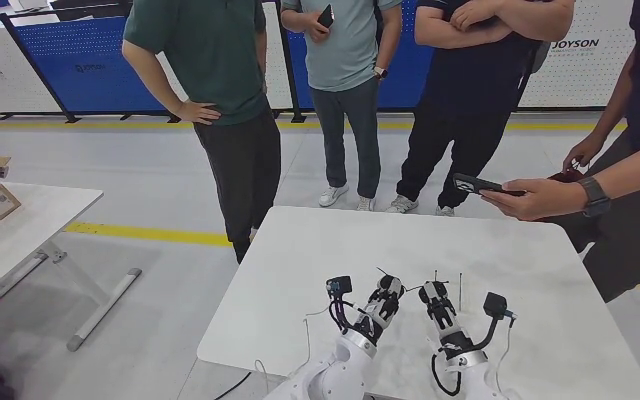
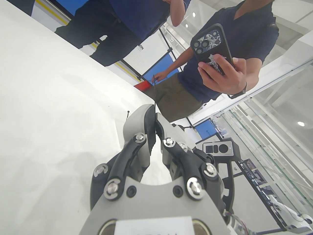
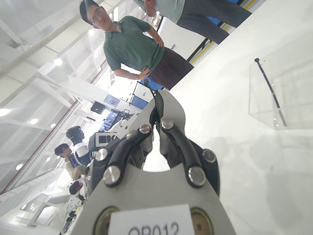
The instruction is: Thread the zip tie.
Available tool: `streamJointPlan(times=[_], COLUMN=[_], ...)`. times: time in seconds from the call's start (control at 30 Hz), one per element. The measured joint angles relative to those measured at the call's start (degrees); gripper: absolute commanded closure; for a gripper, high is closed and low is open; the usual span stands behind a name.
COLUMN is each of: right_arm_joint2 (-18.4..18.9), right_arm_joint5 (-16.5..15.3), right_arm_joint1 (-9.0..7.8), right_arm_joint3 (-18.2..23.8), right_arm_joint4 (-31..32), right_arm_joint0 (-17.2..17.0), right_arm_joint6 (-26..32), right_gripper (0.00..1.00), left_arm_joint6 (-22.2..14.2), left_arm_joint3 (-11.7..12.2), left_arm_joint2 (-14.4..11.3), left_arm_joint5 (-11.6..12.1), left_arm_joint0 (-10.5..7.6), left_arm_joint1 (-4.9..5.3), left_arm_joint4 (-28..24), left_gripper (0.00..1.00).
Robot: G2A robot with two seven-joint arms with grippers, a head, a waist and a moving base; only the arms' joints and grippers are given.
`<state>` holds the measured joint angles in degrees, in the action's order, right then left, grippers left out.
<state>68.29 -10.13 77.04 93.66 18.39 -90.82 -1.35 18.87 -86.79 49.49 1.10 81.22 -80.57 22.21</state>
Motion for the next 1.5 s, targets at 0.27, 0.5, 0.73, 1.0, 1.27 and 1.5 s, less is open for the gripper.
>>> streamJointPlan(times=[0.27, 0.5, 0.73, 1.0, 1.27, 1.5], right_arm_joint2=[0.3, 0.3, 0.1, 0.2, 0.0, 0.8], right_arm_joint5=[0.3, 0.5, 0.6, 0.4, 0.8, -1.7], right_arm_joint1=[0.02, 0.07, 0.16, 0.22, 0.28, 0.21], right_arm_joint3=[0.3, 0.4, 0.5, 0.4, 0.2, 0.5], right_arm_joint4=[0.1, 0.4, 0.6, 0.6, 0.6, -1.6], right_arm_joint0=[-0.3, -0.4, -0.4, -0.4, -0.1, -0.5], right_arm_joint6=[-0.3, -0.4, -0.7, -0.8, 0.2, 0.6], right_gripper=[1.0, 1.0, 1.0, 1.0, 1.0, 1.0], left_arm_joint6=[-0.2, -0.6, -1.3, -1.8, -1.9, -2.3], left_arm_joint3=[0.3, 0.5, 0.6, 0.7, 0.6, 0.6], left_arm_joint2=[0.2, 0.3, 0.1, 0.3, 0.1, 0.3], left_arm_joint5=[-0.4, -0.3, -0.4, 0.0, 0.8, 1.2], left_arm_joint0=[-0.12, -0.07, -0.08, -0.05, 0.04, 0.15], left_arm_joint1=[-0.23, -0.37, -0.52, -0.68, -0.85, -0.92], left_arm_joint4=[0.0, 0.3, 0.6, 0.3, 0.3, 0.3], left_gripper=[0.85, 0.85, 1.0, 1.0, 1.0, 1.0])
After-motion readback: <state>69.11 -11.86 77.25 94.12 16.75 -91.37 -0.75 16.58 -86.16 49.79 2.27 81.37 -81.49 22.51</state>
